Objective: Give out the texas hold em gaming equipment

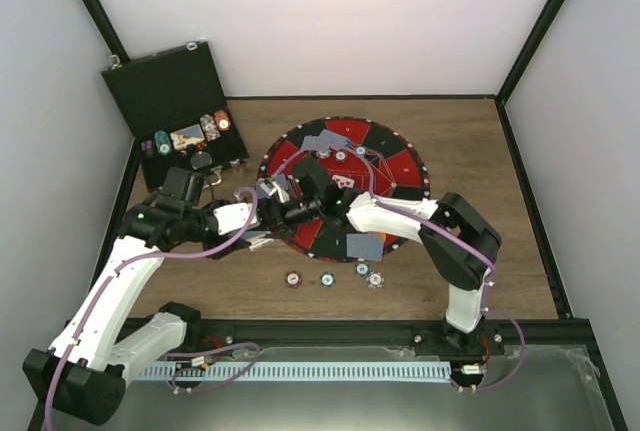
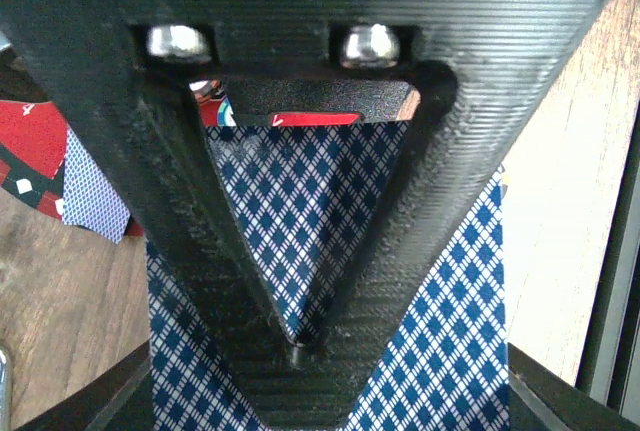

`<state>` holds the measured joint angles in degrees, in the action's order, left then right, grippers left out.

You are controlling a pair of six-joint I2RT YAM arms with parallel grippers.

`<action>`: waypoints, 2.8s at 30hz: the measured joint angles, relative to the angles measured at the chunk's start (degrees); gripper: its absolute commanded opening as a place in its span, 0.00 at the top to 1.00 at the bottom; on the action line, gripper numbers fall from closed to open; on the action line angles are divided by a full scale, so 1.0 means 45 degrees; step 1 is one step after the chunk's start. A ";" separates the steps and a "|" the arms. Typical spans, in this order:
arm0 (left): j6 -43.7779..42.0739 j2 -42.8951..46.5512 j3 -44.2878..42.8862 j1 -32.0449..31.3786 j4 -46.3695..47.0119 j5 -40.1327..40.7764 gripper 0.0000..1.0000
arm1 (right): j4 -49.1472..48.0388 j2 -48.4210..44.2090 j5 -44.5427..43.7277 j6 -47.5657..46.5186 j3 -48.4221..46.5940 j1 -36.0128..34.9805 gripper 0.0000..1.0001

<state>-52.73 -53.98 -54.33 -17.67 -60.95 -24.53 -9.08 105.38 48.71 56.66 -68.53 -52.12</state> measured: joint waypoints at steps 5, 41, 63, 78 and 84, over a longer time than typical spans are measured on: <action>0.0000 0.0015 0.0000 0.0000 0.0058 0.0010 0.81 | -0.0180 -0.0024 0.0175 0.0000 0.0112 0.0248 0.21; -0.0058 -0.0015 0.0005 -0.0010 0.0170 0.0311 0.81 | 0.1166 -0.3667 -0.0175 -0.0359 0.1957 0.2919 0.99; -0.0068 -0.0015 0.0010 -0.0010 0.0185 0.0393 0.81 | 0.5489 0.1117 -0.1564 -0.4925 -0.0155 0.9233 0.99; -0.0068 -0.0015 0.0029 -0.0010 0.0185 0.0389 0.81 | 0.6907 0.2647 -0.3079 -0.6445 -0.2035 0.9758 0.63; -0.0063 0.0015 0.0029 -0.0010 0.0185 0.0384 0.80 | 0.8306 0.2735 -0.4857 -0.6844 -0.3075 0.9753 0.34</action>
<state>-53.01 -53.91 -54.19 -17.72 -60.12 -22.81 28.29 117.69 26.85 25.87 -82.37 -8.23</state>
